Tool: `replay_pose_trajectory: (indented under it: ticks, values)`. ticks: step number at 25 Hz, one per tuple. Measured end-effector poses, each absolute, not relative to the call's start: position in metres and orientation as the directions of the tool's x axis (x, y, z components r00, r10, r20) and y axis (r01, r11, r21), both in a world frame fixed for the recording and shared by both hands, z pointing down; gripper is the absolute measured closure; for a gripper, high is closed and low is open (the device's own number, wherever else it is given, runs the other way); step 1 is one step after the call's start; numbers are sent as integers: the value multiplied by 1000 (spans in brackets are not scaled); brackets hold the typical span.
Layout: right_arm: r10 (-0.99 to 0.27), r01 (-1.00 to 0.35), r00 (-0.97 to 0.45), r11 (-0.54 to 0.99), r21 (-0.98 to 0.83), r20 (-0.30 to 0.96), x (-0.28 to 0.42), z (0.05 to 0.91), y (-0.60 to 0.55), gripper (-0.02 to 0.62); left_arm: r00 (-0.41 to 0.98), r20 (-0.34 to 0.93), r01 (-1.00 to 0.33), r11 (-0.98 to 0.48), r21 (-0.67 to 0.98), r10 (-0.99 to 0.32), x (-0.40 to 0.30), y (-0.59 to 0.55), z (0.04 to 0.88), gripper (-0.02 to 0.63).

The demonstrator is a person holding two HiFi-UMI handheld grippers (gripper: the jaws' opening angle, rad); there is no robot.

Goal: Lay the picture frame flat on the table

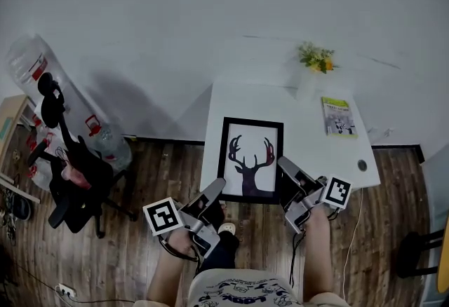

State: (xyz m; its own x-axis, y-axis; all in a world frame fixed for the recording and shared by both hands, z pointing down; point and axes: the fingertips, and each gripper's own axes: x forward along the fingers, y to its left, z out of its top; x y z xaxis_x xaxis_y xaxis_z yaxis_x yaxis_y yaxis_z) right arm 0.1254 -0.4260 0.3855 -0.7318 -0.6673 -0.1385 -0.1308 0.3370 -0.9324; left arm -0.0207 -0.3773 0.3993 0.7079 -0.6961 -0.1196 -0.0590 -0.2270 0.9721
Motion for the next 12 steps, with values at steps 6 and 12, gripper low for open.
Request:
replay_pose_trajectory:
  ticks: [6,12]
  values:
    - [-696,-153,-704,338,-929,-138,125,387,-459,512,739,-120,-64,-247,967,-663,-25,-417,400,523]
    - [-719,-174,-684,322,-931,-121,123,387,-520,512,762,-118,-44,-233,971,-636,-26,-482,401,523]
